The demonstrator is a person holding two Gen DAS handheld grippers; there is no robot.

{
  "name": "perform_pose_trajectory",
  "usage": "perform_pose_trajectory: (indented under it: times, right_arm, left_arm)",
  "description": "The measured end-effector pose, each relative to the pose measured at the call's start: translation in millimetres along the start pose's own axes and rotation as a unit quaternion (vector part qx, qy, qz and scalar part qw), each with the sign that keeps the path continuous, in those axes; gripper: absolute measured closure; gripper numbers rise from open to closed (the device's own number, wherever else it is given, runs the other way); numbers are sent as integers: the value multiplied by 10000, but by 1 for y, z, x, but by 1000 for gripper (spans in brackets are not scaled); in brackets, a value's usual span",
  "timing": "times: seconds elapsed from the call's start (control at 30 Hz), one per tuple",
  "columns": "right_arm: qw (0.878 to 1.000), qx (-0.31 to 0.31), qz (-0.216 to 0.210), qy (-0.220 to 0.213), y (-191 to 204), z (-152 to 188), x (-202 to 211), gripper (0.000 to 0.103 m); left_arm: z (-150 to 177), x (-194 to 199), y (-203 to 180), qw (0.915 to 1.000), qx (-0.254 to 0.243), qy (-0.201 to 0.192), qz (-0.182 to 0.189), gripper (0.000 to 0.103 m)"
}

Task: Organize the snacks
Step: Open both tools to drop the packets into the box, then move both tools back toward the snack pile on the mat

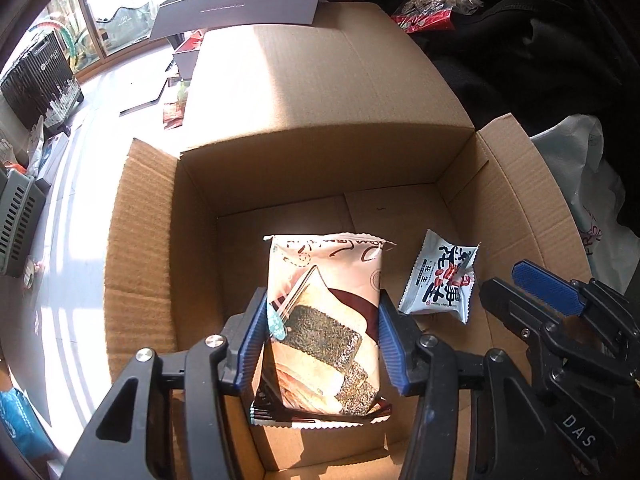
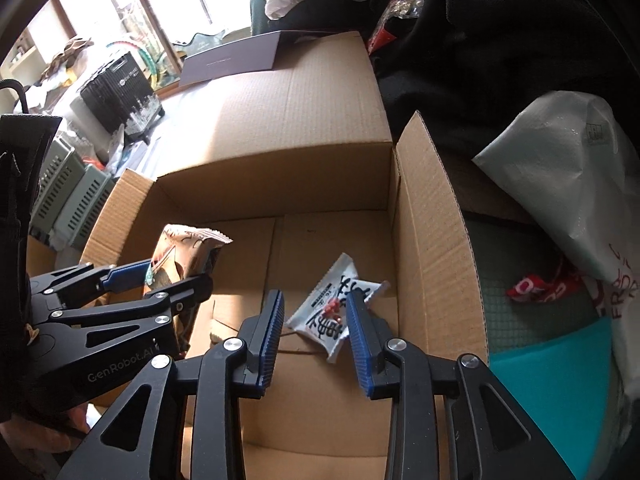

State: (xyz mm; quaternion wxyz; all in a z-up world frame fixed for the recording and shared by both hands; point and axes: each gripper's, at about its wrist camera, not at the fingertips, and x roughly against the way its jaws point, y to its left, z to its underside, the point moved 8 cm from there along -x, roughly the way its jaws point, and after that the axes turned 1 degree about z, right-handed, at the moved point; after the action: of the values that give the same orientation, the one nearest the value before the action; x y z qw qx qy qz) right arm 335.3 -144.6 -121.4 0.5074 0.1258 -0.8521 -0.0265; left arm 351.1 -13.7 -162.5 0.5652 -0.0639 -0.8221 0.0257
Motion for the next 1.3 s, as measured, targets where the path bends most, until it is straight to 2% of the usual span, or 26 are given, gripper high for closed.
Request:
perform_pose_trajectory:
  times: [0.17,0.23,0.27,0.5,0.77,1.0,1.3]
  right_arm:
    - [10000,19,42,-11,-1,2,10,54]
    - [9999,34,81,-68,-1,1,17,46]
    - [9999,31,92,-110,-2,0,21,46]
    - [9992,50,169,-361,-4,-6,59,45]
    - [9960,183,229,-845,4,-11,117,43]
    - [9919,287,271,-1204,14,-5,167,43]
    - [9893,362,160,-1406,31,19,216,40]
  left_arm:
    - [2,9,-3,10000,-29,-49,-78,51]
    - [2,17,-5,9999,-38,-93,-100,34]
    - [0,22,-5,9998,-57,-150,-130,32]
    - [-7,68,-12,9991,-84,-399,-149,31]
    - [-2,124,-20,9963,-65,-829,-200,31]
    - [15,169,-22,9934,29,-1142,-136,31]
    - [51,220,-24,9900,-1,-1409,-113,31]
